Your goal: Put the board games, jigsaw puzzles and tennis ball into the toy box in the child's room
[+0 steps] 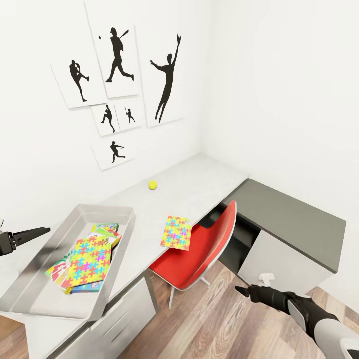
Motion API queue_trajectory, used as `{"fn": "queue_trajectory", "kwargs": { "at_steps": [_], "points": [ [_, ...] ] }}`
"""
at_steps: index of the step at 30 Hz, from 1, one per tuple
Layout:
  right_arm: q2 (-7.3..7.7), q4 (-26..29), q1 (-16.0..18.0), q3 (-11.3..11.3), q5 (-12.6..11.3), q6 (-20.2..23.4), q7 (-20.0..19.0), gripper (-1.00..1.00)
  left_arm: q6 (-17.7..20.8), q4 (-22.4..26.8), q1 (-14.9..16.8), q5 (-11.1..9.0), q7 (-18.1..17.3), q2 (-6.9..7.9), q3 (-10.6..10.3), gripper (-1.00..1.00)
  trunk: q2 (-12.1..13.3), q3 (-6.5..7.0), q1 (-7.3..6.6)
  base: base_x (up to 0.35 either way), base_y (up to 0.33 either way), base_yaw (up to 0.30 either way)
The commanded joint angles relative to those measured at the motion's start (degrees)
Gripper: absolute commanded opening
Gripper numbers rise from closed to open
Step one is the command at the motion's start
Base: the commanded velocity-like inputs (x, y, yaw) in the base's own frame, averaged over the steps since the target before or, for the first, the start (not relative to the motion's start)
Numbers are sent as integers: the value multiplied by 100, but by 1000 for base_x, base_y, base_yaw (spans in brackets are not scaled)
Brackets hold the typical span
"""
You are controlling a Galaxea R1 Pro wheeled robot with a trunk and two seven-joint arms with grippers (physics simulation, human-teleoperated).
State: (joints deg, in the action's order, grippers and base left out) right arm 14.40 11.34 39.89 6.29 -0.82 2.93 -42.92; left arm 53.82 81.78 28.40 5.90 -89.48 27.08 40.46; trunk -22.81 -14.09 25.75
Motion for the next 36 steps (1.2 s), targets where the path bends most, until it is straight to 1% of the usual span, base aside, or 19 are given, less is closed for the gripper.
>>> {"fn": "queue_trajectory", "kwargs": {
  "at_steps": [1, 11, 15, 18, 24, 25, 27, 29, 30, 31, 36],
  "points": [
    [2, -1, 6, 36, -7, 33, -59, 100, 58, 5, 8, 60, -52, -1, 6, 100, -11, -11, 3, 0, 0, 0],
    [22, 0, 11, 47, -13, 39, -328, 100, 54, 5, 8, 60, -52, -1, 10, 100, -11, -11, 3, 0, 0, 0],
    [32, 3, 16, 47, -9, 59, -520, 100, 52, 5, 8, 60, -52, -1, 13, 100, -11, -11, 3, 0, 0, 0],
    [75, 9, 17, 49, -9, 122, -718, 100, 51, 5, 8, 60, -52, -1, 11, 100, -11, -11, 3, 0, 0, 0],
    [258, 15, 19, 99, -37, 279, -1301, 100, 50, 5, 8, 60, -52, -1, 13, 100, -11, -11, 3, 0, 0, 0],
    [258, 15, 19, 99, -37, 279, -1301, 100, 50, 5, 8, 60, -52, -1, 13, 100, -11, -11, 3, 0, 0, 0],
    [324, 18, 19, 154, -84, 311, -1541, 100, 50, 5, 8, 60, -52, 0, 12, 100, -11, -11, 3, 0, 0, 0],
    [387, 20, 19, 233, -155, 331, -1796, 100, 50, 5, 8, 60, -52, 0, 11, 100, -11, -11, 3, 0, 0, 0],
    [449, 19, 19, 317, -244, 345, -2057, 100, 50, 5, 8, 60, -52, 0, 11, 100, -11, -11, 3, 0, 0, 0],
    [481, 20, 17, 372, -304, 349, -2210, 100, 50, 5, 8, 59, -52, -1, 10, 100, -11, -11, 3, 0, 0, 0],
    [581, 22, 8, 564, -507, 356, -2776, 100, 50, 5, 8, 57, -52, -5, 7, 100, -11, -11, 3, 0, -39, 0]
  ]
}}
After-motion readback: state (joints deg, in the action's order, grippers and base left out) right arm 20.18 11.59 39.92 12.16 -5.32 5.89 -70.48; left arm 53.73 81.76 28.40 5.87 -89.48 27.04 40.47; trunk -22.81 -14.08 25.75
